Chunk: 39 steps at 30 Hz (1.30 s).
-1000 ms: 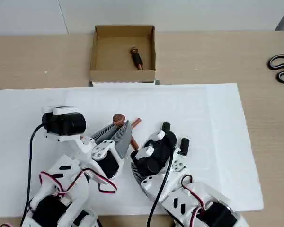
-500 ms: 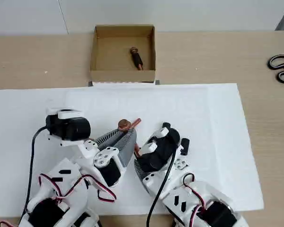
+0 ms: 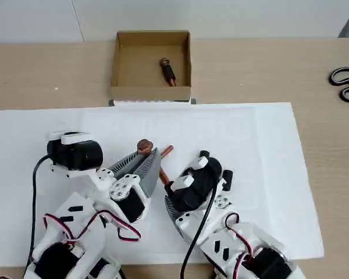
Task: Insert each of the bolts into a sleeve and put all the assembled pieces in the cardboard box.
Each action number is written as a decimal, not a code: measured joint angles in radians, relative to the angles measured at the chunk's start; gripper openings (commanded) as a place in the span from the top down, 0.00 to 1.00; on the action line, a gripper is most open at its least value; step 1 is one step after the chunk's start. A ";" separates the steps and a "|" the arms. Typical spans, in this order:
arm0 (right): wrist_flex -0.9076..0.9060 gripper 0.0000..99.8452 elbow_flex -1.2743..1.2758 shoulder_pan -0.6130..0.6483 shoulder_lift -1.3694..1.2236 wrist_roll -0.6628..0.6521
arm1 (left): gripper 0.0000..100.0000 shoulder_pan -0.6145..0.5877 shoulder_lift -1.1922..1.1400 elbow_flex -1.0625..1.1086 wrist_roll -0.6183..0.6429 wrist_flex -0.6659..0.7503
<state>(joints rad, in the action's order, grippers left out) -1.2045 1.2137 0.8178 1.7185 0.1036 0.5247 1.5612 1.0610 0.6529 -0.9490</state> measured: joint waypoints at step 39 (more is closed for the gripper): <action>0.000 1.00 -0.002 0.000 0.000 0.000 | 1.00 0.054 -0.002 0.011 -0.020 -0.006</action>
<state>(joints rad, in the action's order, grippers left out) -1.2045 1.2121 0.8178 1.7185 0.1036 0.5785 1.5597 1.0717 0.6329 -0.9551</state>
